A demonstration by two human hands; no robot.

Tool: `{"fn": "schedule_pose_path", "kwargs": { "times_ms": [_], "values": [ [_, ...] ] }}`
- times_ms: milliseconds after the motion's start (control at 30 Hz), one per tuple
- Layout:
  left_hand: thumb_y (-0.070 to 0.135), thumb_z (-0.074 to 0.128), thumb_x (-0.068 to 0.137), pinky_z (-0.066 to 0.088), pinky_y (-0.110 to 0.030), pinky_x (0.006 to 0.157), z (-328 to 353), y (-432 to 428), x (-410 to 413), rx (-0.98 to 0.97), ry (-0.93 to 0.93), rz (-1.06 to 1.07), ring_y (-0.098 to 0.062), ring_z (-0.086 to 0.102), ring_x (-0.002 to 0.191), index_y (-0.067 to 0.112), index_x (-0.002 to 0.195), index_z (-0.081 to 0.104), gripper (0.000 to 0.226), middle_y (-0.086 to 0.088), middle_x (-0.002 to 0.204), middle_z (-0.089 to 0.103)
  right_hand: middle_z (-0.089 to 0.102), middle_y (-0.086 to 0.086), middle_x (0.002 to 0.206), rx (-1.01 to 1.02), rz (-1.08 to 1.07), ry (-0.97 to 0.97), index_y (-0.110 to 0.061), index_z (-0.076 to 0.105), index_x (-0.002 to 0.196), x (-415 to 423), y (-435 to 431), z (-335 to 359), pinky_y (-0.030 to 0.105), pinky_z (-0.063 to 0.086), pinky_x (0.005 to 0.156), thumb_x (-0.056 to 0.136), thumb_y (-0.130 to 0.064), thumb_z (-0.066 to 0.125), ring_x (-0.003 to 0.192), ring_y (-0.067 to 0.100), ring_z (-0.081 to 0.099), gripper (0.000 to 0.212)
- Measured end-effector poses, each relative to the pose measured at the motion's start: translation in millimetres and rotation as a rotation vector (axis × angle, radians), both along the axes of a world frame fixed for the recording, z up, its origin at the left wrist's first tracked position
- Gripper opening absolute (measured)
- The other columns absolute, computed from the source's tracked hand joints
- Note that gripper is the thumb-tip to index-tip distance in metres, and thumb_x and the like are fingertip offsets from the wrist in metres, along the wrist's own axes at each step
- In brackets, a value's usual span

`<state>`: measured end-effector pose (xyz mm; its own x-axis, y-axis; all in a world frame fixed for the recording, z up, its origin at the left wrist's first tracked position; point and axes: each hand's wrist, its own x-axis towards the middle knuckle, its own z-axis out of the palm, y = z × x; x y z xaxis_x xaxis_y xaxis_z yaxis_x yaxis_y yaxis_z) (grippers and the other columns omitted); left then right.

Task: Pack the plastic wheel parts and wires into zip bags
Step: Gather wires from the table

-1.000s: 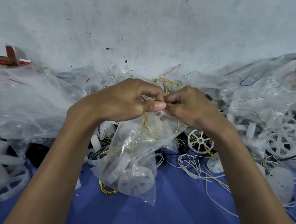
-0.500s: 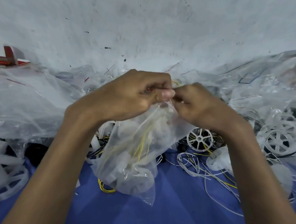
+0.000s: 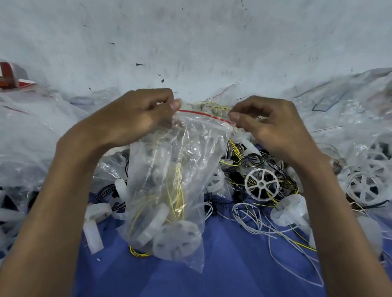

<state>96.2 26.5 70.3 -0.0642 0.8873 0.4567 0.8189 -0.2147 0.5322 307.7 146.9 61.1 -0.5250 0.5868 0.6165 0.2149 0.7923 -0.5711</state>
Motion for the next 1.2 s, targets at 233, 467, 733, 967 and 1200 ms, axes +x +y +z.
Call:
{"fn": "schedule_pose_path", "kwargs": {
  "times_ms": [233, 467, 733, 967, 1200],
  "values": [
    [0.047, 0.043, 0.095, 0.021, -0.026, 0.049, -3, 9, 8, 0.002, 0.022, 0.12, -0.007, 0.021, 0.04, 0.017, 0.047, 0.027, 0.058, 0.007, 0.041, 0.023, 0.068, -0.002, 0.086, -0.196, -0.025, -0.954, -0.014, 0.064, 0.106, -3, 35, -46, 0.014, 0.044, 0.056, 0.088, -0.03, 0.063, 0.067, 0.006, 0.067, 0.024],
    [0.029, 0.054, 0.092, 0.021, -0.028, 0.051, -2, 7, 9, -0.052, 0.106, 0.073, -0.01, 0.021, 0.042, 0.016, 0.046, 0.027, 0.055, 0.007, 0.041, 0.023, 0.064, 0.003, 0.11, -0.116, -0.19, -0.851, -0.016, 0.065, 0.111, 4, 62, -63, 0.027, 0.046, 0.081, 0.08, -0.033, 0.071, 0.095, 0.016, 0.057, 0.036],
    [0.032, 0.054, 0.09, 0.024, -0.027, 0.051, -3, 9, 9, -0.072, 0.136, 0.061, -0.008, 0.026, 0.043, 0.011, 0.049, 0.036, 0.05, 0.004, 0.045, 0.03, 0.045, 0.01, 0.126, 0.03, -0.43, -0.985, -0.026, 0.063, 0.113, 7, 76, -88, 0.048, 0.037, 0.101, 0.068, -0.033, 0.08, 0.125, 0.031, 0.032, 0.049],
    [0.034, 0.053, 0.091, 0.024, -0.02, 0.045, -5, 11, 5, -0.072, 0.154, 0.058, -0.007, 0.029, 0.042, 0.002, 0.054, 0.045, 0.05, 0.007, 0.042, 0.033, 0.049, 0.013, 0.119, -0.024, -0.486, -0.786, -0.021, 0.067, 0.102, 20, 85, -87, 0.043, 0.04, 0.097, 0.073, -0.011, 0.071, 0.12, 0.031, 0.039, 0.031],
    [0.034, 0.053, 0.092, 0.022, -0.02, 0.044, -6, 11, 4, -0.064, 0.166, 0.061, -0.007, 0.029, 0.043, -0.006, 0.063, 0.052, 0.049, 0.003, 0.046, 0.034, 0.059, 0.011, 0.108, -0.004, -0.417, -0.686, -0.016, 0.073, 0.09, 17, 84, -90, 0.038, 0.049, 0.084, 0.072, 0.002, 0.068, 0.101, 0.027, 0.055, 0.026]
  ]
}}
